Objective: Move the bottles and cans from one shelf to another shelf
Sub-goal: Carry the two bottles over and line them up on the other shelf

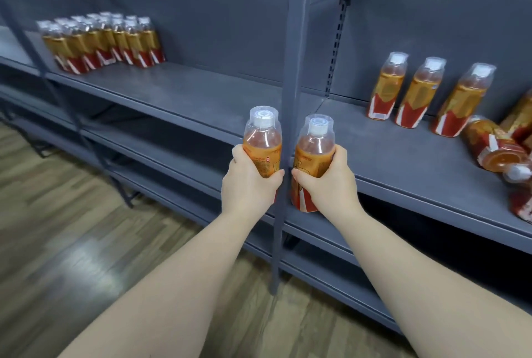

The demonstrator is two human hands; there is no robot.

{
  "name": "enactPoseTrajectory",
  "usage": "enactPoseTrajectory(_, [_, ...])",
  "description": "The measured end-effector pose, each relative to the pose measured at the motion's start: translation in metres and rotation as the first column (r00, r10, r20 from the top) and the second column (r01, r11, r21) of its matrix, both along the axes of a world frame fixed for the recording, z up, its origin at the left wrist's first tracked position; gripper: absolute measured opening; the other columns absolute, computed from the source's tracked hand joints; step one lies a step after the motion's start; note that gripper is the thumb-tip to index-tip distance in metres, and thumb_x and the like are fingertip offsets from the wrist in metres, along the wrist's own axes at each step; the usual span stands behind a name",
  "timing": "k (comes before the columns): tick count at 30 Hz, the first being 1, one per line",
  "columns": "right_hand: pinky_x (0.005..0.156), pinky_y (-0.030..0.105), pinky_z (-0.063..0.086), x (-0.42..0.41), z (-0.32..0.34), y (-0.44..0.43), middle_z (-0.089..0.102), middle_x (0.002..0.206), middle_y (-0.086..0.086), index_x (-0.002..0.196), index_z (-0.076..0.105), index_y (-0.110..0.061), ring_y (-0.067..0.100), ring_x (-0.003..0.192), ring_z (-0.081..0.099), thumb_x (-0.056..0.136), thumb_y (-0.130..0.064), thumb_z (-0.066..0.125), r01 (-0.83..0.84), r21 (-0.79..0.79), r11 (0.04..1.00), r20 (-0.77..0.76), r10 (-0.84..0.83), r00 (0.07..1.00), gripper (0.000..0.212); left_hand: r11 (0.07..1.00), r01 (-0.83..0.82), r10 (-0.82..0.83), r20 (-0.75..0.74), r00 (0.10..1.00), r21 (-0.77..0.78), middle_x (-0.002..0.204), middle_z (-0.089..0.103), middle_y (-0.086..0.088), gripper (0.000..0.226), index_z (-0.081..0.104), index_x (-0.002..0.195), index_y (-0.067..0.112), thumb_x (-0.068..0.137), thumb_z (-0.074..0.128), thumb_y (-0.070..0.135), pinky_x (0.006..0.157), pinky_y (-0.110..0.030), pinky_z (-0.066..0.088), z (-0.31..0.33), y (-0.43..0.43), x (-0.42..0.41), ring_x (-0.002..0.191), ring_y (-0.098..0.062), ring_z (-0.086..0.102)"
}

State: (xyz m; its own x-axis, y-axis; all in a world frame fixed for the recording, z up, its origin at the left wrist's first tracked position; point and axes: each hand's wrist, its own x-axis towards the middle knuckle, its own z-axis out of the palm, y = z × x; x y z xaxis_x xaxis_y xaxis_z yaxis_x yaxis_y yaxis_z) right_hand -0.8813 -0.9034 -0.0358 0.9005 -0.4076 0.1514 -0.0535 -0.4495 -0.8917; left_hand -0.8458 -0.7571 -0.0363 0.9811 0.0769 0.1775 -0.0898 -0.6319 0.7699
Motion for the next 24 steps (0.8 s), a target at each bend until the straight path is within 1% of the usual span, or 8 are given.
enactPoseTrajectory(3, [0.081,0.025,0.045,0.012,-0.002,0.023,0.053,0.118,-0.010,0.137,0.033,-0.027,0.012,0.102,0.056,0.084,-0.037,0.079,-0.071,0.001,0.997,-0.001,0.071,0.997,0.070,0.998,-0.059,0.059,-0.005,0.998,0.016,0.116,0.053,0.003,0.071,0.032,0.128,0.025,0.080,0.078,0.050,0.085,-0.037,0.055,-0.001,0.024,0.001,0.103,-0.021,0.060])
enactPoseTrajectory(6, [0.073,0.021,0.043,0.027,-0.003,0.048,0.055,0.115,-0.011,0.135,0.035,-0.027,0.010,0.101,0.056,0.082,-0.037,0.080,-0.138,-0.021,0.990,0.003,0.138,0.990,0.070,0.993,-0.117,0.117,-0.004,0.993,0.020,0.116,0.054,0.002,0.071,0.033,0.128,0.024,0.080,0.078,0.050,0.083,-0.035,0.053,-0.002,0.050,0.007,0.100,-0.019,0.059])
enactPoseTrajectory(9, [0.079,0.025,0.045,0.048,-0.004,0.078,0.055,0.116,-0.011,0.135,0.035,-0.027,0.010,0.102,0.057,0.082,-0.038,0.079,-0.197,-0.038,0.980,-0.005,0.197,0.980,0.070,0.986,-0.165,0.165,-0.003,0.986,0.000,0.115,0.054,0.003,0.070,0.032,0.126,0.026,0.079,0.077,0.051,0.084,-0.037,0.056,-0.004,0.080,0.018,0.101,-0.019,0.060])
enactPoseTrajectory(12, [0.073,0.021,0.043,0.072,-0.005,0.112,0.055,0.116,-0.011,0.135,0.036,-0.026,0.011,0.100,0.056,0.083,-0.037,0.079,-0.230,-0.040,0.972,-0.009,0.229,0.973,0.068,0.978,-0.210,0.210,-0.010,0.978,-0.013,0.113,0.054,0.004,0.068,0.033,0.124,0.027,0.079,0.078,0.050,0.085,-0.041,0.057,-0.004,0.115,0.035,0.101,-0.020,0.060])
enactPoseTrajectory(15, [0.072,0.021,0.043,0.097,-0.005,0.149,0.055,0.115,-0.011,0.135,0.035,-0.027,0.010,0.100,0.057,0.083,-0.038,0.079,-0.261,-0.039,0.965,-0.006,0.261,0.965,0.069,0.968,-0.250,0.250,-0.006,0.968,-0.005,0.112,0.054,0.003,0.067,0.034,0.124,0.024,0.079,0.077,0.049,0.082,-0.038,0.054,-0.003,0.154,0.058,0.100,-0.022,0.060])
enactPoseTrajectory(18, [0.074,0.021,0.044,0.122,-0.003,0.188,0.054,0.114,-0.012,0.136,0.034,-0.028,0.010,0.100,0.057,0.083,-0.038,0.078,-0.289,-0.036,0.957,-0.009,0.289,0.957,0.069,0.960,-0.279,0.279,-0.001,0.960,-0.006,0.113,0.054,0.002,0.067,0.034,0.125,0.023,0.080,0.077,0.049,0.077,-0.033,0.048,-0.001,0.193,0.081,0.094,-0.018,0.055])
enactPoseTrajectory(21, [0.072,0.020,0.045,0.146,0.000,0.223,0.055,0.114,-0.012,0.137,0.034,-0.029,0.010,0.101,0.057,0.083,-0.038,0.078,-0.308,-0.028,0.951,0.002,0.309,0.951,0.070,0.953,-0.303,0.303,0.001,0.953,-0.009,0.113,0.054,0.003,0.067,0.034,0.124,0.023,0.080,0.077,0.048,0.079,-0.035,0.050,0.001,0.229,0.101,0.092,-0.017,0.053])
enactPoseTrajectory(24, [0.074,0.020,0.046,0.167,0.002,0.256,0.056,0.116,-0.010,0.137,0.034,-0.028,0.010,0.101,0.058,0.083,-0.036,0.079,-0.331,-0.022,0.943,0.015,0.331,0.943,0.070,0.947,-0.321,0.321,0.004,0.947,-0.007,0.112,0.054,0.003,0.065,0.034,0.121,0.024,0.079,0.077,0.049,0.082,-0.038,0.052,0.002,0.262,0.117,0.096,-0.020,0.056])
